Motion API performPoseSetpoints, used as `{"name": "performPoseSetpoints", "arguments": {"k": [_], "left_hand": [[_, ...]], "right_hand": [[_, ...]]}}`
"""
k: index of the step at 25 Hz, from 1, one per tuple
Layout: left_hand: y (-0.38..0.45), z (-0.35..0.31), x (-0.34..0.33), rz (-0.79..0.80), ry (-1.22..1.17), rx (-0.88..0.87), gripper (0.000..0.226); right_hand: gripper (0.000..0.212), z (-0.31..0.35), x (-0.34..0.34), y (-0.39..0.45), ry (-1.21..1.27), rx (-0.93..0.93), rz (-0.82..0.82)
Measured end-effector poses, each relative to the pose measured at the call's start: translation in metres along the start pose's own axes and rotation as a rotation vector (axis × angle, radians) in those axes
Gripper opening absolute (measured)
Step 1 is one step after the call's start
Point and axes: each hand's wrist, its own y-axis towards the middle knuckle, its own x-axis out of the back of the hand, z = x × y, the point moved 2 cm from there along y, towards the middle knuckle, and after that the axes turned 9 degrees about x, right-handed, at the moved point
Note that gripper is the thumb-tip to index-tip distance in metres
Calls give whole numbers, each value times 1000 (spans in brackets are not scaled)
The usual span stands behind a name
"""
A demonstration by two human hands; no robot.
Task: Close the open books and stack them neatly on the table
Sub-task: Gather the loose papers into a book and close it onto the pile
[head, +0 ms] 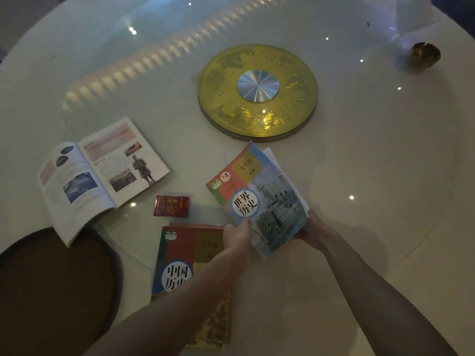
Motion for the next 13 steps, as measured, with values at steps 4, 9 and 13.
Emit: {"name": "performPoseSetpoints", "arguments": {"k": [4,9,13], "left_hand": [[-1,-4,-6,-41,41,-30,42],[-6,-3,-12,-48,-13,-3,45],[-3,-6,-10,-31,-127,-84,42]], "right_hand": [[59,31,28,22,-161,130,-469],[39,50,28,38,-915,381,-298],[42,54,5,56,-991,422,-102]]}}
